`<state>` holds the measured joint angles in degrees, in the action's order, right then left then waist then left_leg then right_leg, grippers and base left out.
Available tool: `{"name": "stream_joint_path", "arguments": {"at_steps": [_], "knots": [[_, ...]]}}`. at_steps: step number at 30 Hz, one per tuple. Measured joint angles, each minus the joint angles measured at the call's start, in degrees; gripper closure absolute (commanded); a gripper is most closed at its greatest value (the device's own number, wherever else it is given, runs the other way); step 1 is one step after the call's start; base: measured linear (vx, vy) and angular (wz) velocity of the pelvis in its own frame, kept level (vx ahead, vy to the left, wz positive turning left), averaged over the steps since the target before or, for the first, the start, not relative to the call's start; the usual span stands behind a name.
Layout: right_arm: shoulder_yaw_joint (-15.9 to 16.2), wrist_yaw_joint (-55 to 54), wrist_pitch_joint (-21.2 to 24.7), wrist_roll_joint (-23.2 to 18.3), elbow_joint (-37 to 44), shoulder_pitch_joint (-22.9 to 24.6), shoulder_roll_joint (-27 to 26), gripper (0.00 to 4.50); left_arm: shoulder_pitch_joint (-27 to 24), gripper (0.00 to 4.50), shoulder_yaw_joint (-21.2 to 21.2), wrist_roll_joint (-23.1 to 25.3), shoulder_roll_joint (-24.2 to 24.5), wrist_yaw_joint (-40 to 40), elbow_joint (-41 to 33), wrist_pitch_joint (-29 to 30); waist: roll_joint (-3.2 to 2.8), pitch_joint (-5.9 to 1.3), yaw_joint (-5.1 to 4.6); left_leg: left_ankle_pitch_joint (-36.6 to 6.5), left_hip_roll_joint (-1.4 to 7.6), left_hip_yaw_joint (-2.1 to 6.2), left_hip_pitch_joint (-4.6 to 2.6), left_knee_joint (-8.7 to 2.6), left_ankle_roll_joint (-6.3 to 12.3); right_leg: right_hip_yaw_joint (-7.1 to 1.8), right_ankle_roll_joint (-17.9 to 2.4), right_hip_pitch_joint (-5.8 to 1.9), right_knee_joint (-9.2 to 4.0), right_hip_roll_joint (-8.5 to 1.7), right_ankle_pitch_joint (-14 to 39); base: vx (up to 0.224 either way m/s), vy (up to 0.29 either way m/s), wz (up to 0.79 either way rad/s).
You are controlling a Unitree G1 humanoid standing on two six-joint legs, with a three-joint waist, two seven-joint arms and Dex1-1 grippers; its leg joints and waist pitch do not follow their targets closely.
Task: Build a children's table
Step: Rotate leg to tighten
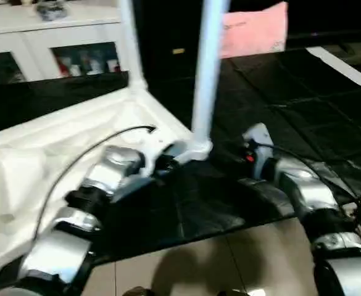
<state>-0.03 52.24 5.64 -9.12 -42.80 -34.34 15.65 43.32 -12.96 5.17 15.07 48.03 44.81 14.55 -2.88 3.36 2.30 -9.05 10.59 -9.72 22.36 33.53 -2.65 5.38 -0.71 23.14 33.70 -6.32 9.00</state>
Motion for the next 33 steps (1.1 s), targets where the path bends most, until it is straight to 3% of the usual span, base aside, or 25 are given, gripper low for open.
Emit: {"name": "stream_joint_path", "arguments": {"at_steps": [8, 10, 13, 18, 25, 26, 33], "knots": [[1.68, 3.66, -0.01, -0.50, 3.67, 0.36, 0.48, 0.46, 0.00, 4.50, -1.47, 0.04, 0.30, 2.96, -0.54, -3.30, -0.02, -0.01, 1.42, -0.04, 0.16, -0.15, 0.17, -0.33, -0.03, 0.15, 0.08, 0.15, 0.00, 0.03, 0.14, 0.000, 0.000, 0.00], [1.67, 5.58, -0.01, -0.53, 4.32, 0.86, 1.94, 0.13, -0.38, 4.50, -2.40, 0.02, 2.25, 6.43, -0.64, -5.71, -0.02, -0.01, 1.42, -0.03, 0.18, -0.15, 0.22, -0.32, -0.02, 0.16, 0.08, 0.21, 0.01, 0.04, 0.14, 0.000, 0.000, 0.00], [1.67, 8.38, 0.00, -0.66, 6.24, 1.71, 4.55, 0.02, -1.80, 4.50, -3.28, 0.01, 5.56, 12.82, -1.22, -9.78, -0.01, -0.01, 1.72, -0.04, 0.24, -0.16, 0.19, -0.28, -0.05, 0.18, 0.08, 0.22, 0.13, 0.06, 0.14, 0.000, 0.000, 0.00], [3.01, 12.16, -0.02, -1.53, 10.62, 3.10, 6.03, 0.02, -2.50, 4.50, -5.73, 0.03, 7.71, 19.90, -2.65, -14.32, -0.01, -0.01, 2.84, -0.03, 0.28, -0.24, 0.15, -0.10, -0.06, 0.07, 0.10, 0.19, 0.25, 0.06, 0.15, 0.000, 0.000, 0.00], [7.64, 21.28, -0.04, -1.70, 13.40, 4.38, 7.68, 0.02, -3.45, 4.50, -7.47, -0.65, 9.22, 26.56, -4.00, -17.95, 0.00, -0.02, 3.12, -0.03, 0.28, -0.30, 0.18, 0.00, -0.06, -0.01, 0.10, 0.11, 0.29, 0.04, 0.15, 0.000, 0.000, 0.00], [7.99, 21.59, -0.07, -1.66, 13.35, 4.37, 7.60, 0.29, -3.48, 4.50, -7.68, -0.67, 9.21, 26.90, -4.07, -18.32, 0.00, -0.02, 3.15, -0.03, 0.28, -0.30, 0.17, 0.01, -0.06, -0.01, 0.10, 0.11, 0.30, 0.03, 0.15, 0.000, 0.000, 0.00], [9.74, 24.54, 0.00, -1.53, 10.45, 2.73, 6.79, 0.85, -3.83, 4.50, -8.36, -0.73, 9.00, 28.14, -4.61, -20.07, 0.02, -0.03, 3.22, -0.03, 0.31, -0.33, 0.17, 0.08, -0.05, -0.02, 0.10, 0.05, 0.38, 0.02, 0.15, 0.000, 0.000, 0.00]]}}
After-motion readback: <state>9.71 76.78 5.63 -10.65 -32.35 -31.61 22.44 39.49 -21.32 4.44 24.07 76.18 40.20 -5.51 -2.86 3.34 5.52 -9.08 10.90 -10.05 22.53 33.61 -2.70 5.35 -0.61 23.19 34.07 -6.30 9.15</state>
